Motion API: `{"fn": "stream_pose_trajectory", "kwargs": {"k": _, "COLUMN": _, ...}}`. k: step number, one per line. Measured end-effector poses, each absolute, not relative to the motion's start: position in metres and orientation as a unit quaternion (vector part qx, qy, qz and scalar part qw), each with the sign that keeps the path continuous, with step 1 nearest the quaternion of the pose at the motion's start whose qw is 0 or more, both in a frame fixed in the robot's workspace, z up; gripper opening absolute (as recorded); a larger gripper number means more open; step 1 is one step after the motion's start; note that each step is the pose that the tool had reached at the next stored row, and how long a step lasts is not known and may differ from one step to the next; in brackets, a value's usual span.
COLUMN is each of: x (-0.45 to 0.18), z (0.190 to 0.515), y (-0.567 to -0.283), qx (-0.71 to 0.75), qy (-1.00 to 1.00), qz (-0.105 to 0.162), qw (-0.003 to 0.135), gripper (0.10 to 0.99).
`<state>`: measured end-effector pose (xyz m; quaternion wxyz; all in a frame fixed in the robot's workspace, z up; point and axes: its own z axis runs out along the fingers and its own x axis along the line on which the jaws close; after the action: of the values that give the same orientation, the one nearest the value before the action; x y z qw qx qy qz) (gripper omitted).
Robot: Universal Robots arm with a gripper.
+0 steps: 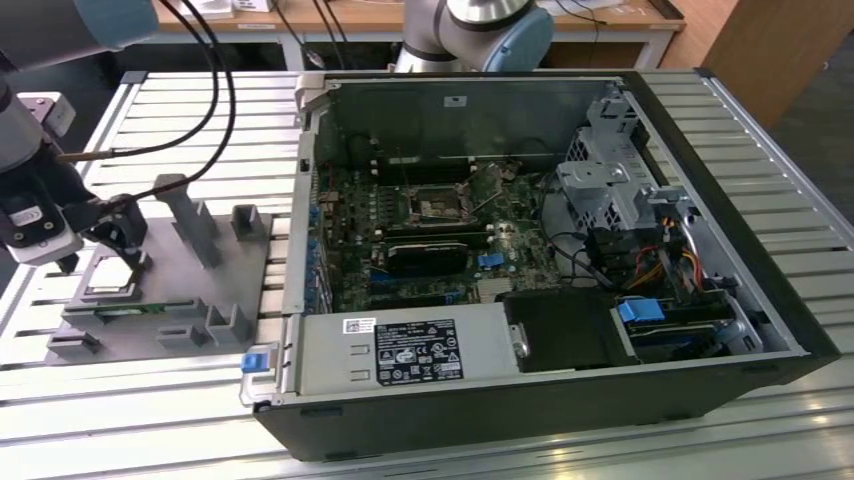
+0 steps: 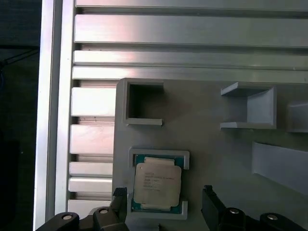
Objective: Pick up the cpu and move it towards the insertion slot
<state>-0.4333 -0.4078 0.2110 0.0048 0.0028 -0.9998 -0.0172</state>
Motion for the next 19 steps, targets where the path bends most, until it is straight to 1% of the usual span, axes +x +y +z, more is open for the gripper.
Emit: {"fn": "stream_pose_trajectory", "kwargs": {"k": 19, "x": -0.436, "z": 0.19, "y": -0.403, "qx": 0.002, "qy": -1.0, "qz": -0.017, "qw": 0.005, "gripper": 0.722}}
